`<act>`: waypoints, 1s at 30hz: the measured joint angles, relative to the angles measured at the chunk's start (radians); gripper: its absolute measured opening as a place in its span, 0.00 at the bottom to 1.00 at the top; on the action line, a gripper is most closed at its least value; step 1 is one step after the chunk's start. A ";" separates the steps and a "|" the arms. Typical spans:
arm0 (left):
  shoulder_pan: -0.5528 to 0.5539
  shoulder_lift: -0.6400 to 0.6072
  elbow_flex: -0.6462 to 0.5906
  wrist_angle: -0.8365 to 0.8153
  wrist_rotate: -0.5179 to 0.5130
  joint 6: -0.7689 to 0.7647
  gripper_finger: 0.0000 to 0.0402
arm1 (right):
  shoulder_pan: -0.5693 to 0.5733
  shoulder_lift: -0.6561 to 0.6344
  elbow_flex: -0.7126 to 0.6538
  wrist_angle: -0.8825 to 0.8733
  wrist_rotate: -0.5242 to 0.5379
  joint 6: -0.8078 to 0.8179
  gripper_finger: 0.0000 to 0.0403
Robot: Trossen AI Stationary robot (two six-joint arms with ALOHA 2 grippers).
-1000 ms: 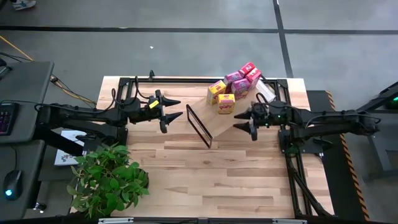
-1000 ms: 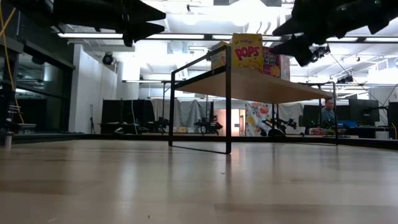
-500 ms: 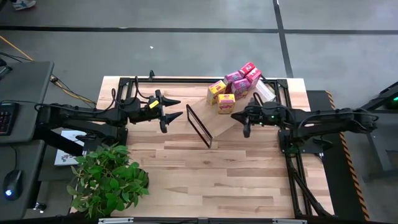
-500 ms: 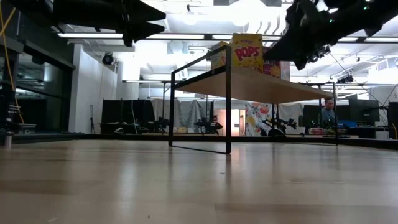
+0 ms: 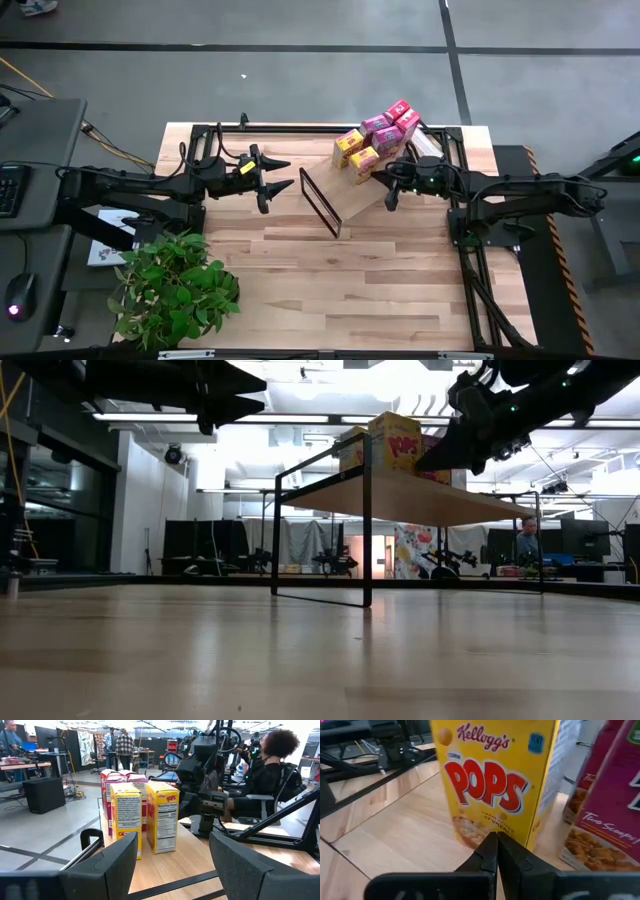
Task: Stack cereal on shelf
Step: Put the yellow cereal box on the shelf aligned with the other yellow cereal box
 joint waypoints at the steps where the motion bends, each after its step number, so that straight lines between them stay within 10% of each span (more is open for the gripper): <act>1: 0.000 0.000 0.000 0.000 0.000 0.000 0.59 | -0.006 0.000 0.000 0.000 0.000 0.000 0.00; 17: 0.000 0.000 0.000 0.000 0.000 0.001 0.59 | -0.013 0.038 0.000 0.043 -0.042 0.120 0.00; 30: 0.000 0.000 0.000 -0.001 0.000 0.015 0.59 | 0.032 0.196 0.000 0.173 0.117 0.143 0.00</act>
